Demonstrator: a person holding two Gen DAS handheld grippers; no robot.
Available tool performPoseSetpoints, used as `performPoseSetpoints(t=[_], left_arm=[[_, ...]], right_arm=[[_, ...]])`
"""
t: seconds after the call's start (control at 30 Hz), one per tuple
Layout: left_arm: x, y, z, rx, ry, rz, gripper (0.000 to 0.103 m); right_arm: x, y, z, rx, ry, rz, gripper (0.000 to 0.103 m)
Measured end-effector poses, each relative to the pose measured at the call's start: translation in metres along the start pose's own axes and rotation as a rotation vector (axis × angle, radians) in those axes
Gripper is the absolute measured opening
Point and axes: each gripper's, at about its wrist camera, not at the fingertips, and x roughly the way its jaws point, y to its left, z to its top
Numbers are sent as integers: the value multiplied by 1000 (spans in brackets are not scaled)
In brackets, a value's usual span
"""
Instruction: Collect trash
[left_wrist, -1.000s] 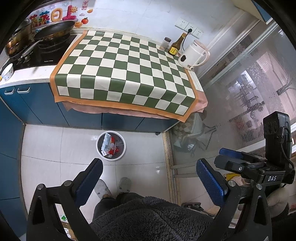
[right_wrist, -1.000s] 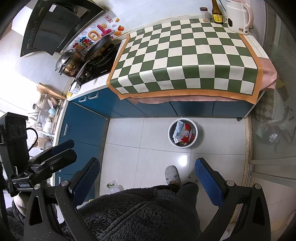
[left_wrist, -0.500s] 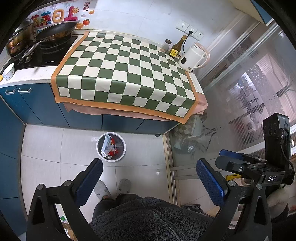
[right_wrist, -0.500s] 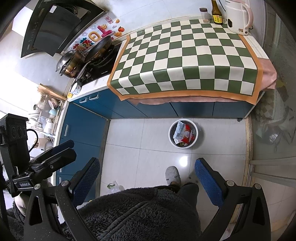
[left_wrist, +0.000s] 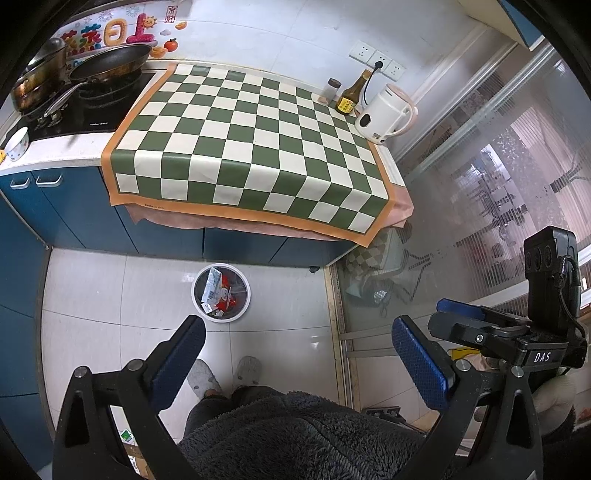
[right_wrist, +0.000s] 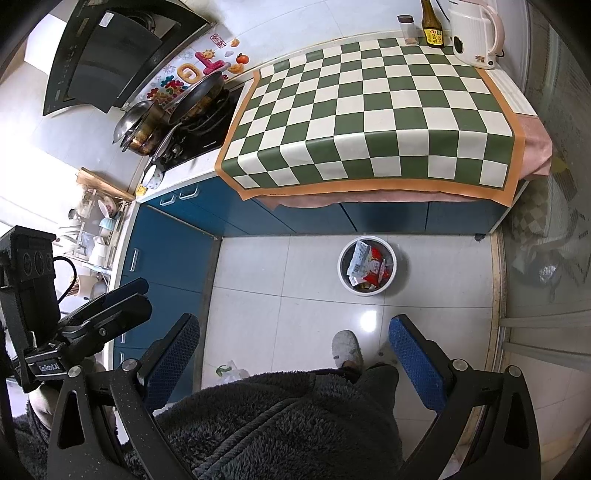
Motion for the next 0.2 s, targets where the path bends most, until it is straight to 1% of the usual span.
performPoseSetpoints(t=[0.2], left_arm=[[-3,-1,3,-12,-14,-3,103]], right_arm=[[0,0,0,1,-4,0,103]])
